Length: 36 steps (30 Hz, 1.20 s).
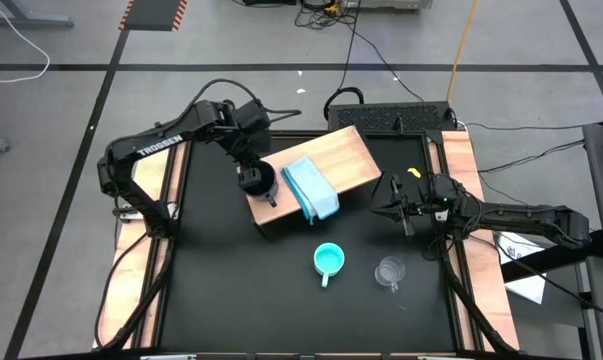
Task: Stack small to large cups/mugs on shelf
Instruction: Put the dark blue mug to the left on the shelf
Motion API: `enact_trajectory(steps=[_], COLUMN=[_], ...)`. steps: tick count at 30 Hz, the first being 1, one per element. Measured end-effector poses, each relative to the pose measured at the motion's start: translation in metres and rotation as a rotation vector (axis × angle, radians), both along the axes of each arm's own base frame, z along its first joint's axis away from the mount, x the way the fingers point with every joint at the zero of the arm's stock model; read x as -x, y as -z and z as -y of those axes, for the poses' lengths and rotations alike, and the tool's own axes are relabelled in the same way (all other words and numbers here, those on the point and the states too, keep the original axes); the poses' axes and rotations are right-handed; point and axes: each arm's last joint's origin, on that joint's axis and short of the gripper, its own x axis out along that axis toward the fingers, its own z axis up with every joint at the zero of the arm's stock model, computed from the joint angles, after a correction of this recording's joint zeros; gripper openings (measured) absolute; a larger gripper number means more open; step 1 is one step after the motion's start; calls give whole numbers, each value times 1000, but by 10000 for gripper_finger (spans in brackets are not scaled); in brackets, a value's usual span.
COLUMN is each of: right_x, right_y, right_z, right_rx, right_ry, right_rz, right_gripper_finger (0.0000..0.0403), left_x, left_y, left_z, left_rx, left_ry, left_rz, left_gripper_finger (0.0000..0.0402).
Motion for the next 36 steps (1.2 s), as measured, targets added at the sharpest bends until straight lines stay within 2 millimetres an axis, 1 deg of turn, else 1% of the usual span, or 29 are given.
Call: enact_trajectory(steps=[2,5,12,36], right_x=[0,0,0,0], right_y=[0,0,0,2], right_z=[0,0,0,0], right_rx=[-11,-26,-27,-33], right_ry=[0,1,0,1], right_rz=[-2,-4,-7,-25], right_gripper_finger=[0,0,0,0], left_x=[-3,-2,-6,-7], left_y=[3,9,16,16], left_z=[-3,-7,-14,-16], left_rx=[25,48,77,67], left_ry=[-7,-23,-24,-11], left_rz=[-4,-44,-49,-45], left_gripper_finger=[15,15,15,15])
